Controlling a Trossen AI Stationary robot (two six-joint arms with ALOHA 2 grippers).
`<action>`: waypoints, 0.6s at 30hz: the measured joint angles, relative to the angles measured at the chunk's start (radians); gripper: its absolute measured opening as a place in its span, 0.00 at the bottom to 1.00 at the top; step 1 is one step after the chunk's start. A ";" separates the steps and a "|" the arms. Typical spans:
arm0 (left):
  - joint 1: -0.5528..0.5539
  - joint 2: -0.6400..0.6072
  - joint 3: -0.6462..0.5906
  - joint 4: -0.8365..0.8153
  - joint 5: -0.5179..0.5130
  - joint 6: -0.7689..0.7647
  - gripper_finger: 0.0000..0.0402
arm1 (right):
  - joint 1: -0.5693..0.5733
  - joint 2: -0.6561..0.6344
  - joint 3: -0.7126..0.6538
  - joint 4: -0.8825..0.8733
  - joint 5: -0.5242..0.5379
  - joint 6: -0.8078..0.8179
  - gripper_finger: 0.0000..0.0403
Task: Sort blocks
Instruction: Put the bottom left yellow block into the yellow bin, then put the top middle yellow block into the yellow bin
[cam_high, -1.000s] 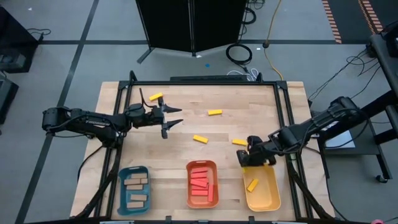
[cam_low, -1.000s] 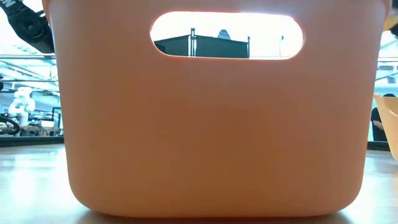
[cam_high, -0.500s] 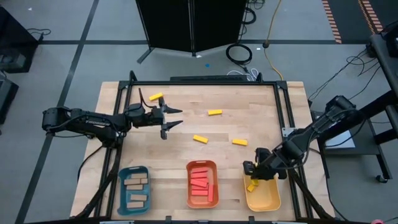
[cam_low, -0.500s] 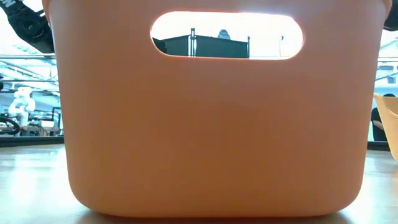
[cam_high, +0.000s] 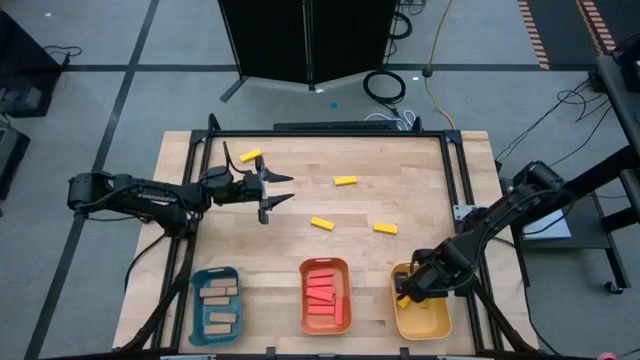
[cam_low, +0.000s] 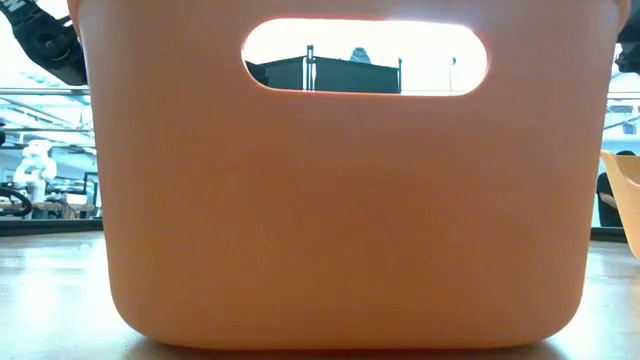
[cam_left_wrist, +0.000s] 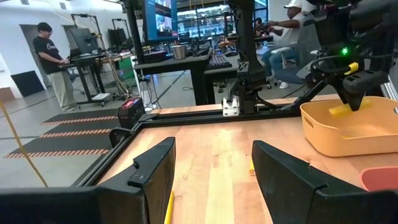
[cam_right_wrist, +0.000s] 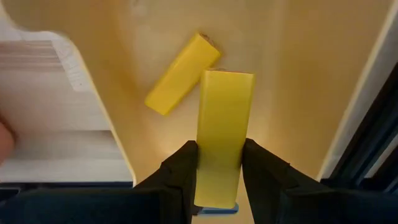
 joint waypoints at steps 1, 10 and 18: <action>0.000 0.000 0.000 0.000 0.000 0.000 0.52 | 0.000 0.005 0.000 0.000 0.000 -0.003 0.23; 0.000 0.000 0.000 -0.002 0.000 0.000 0.52 | 0.000 0.034 0.000 0.000 -0.001 -0.017 0.33; 0.000 0.000 0.000 -0.005 0.000 0.000 0.52 | -0.012 0.032 0.000 0.043 -0.002 -0.019 0.51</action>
